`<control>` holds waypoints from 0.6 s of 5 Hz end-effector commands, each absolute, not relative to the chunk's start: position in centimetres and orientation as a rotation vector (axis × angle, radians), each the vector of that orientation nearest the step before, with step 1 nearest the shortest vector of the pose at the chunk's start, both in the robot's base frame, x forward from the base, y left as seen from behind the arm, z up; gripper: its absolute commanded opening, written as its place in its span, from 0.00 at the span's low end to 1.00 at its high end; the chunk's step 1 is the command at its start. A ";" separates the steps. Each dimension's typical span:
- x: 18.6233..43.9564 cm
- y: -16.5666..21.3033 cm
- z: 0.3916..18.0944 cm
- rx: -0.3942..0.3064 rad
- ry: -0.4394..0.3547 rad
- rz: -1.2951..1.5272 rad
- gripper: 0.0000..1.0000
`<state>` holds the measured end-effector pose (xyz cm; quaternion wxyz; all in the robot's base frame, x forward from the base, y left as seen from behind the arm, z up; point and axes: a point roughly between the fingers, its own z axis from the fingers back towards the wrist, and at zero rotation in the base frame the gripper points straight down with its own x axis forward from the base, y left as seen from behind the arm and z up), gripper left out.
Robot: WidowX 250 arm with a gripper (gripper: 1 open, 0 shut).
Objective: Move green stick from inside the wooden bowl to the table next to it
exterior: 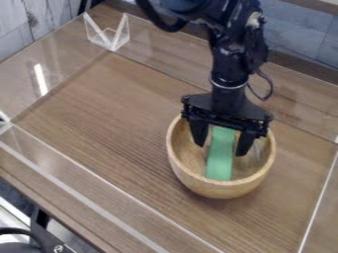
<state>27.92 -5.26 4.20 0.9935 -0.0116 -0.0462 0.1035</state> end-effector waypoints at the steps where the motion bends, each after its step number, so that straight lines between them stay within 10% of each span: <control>1: 28.2 -5.9 6.1 -0.034 -0.145 0.178 1.00; 3: 29.7 -6.1 7.1 -0.027 -0.166 0.250 1.00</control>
